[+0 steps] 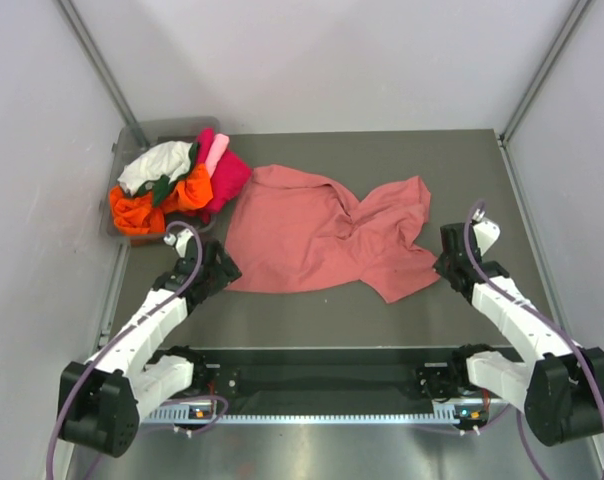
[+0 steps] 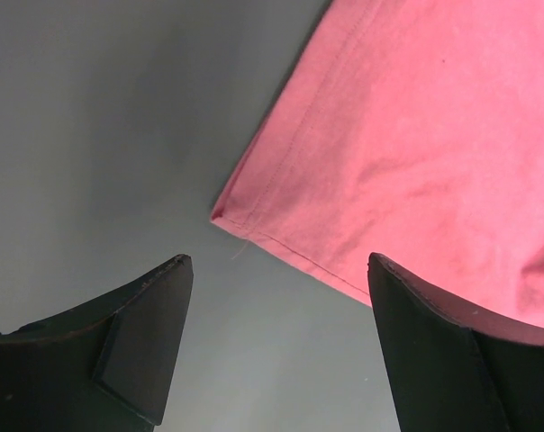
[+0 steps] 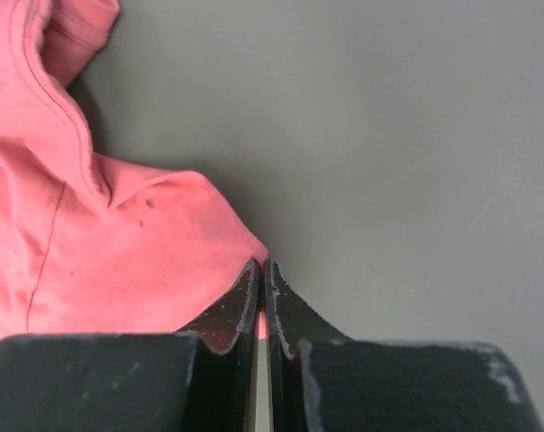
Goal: Fold and stack the t-shirts
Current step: Flatten the tshirt out
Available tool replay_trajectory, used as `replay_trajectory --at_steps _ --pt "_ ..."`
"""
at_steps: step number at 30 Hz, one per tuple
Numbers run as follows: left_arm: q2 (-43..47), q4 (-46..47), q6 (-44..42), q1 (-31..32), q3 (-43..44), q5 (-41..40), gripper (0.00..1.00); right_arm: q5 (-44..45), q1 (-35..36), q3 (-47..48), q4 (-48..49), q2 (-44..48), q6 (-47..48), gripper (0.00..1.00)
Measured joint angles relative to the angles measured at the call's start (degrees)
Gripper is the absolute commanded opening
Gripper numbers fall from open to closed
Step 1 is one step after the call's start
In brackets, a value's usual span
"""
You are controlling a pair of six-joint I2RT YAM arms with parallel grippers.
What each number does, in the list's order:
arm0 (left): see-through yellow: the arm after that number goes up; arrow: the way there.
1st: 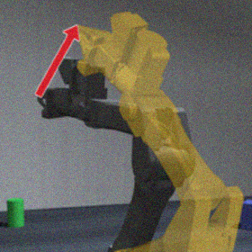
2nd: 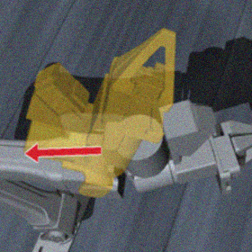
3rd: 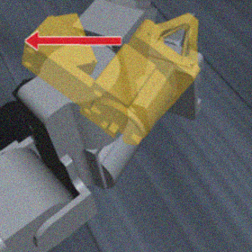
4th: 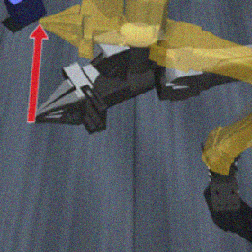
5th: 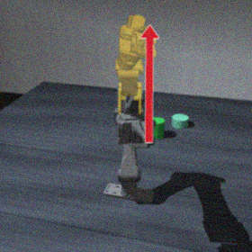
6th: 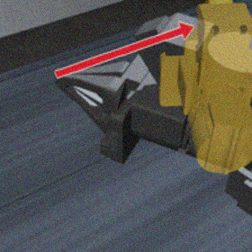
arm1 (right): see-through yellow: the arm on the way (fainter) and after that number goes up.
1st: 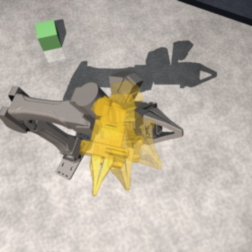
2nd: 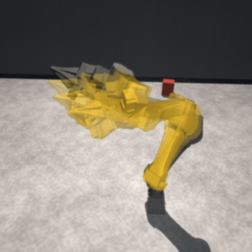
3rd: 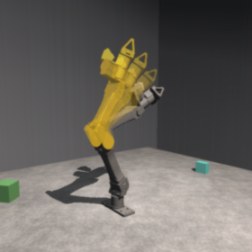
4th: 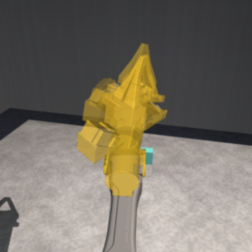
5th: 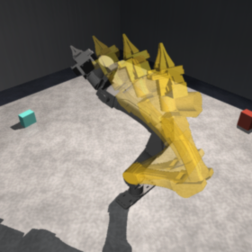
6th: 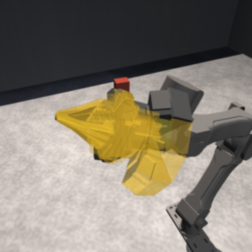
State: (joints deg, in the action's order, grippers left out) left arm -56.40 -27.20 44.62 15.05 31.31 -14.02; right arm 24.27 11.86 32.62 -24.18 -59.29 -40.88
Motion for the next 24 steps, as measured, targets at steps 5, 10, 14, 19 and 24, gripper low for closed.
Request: replay_trajectory --at_steps 5,10,14,19,24 --pt "-1.0 2.0 -0.4 0.0 -0.5 1.4 0.77 -0.6 -0.1 -0.9 2.8 -0.4 2.5 0.0" --pt "-4.3 3.8 -0.9 0.0 -0.5 0.9 0.76 -2.9 -0.3 -2.8 4.9 -0.7 4.4 0.0" --pt "-8.3 5.2 -1.2 0.0 -0.5 0.4 0.75 -5.9 -0.4 -4.5 7.0 1.1 6.6 0.0" --pt "-13.2 5.8 -1.2 0.0 0.0 -0.3 0.66 -9.0 -0.4 -6.4 9.3 4.2 8.5 0.0" --pt "-15.9 6.7 -0.9 0.0 1.4 -0.9 0.36 -11.0 -0.4 -6.5 11.2 4.8 9.8 0.0"
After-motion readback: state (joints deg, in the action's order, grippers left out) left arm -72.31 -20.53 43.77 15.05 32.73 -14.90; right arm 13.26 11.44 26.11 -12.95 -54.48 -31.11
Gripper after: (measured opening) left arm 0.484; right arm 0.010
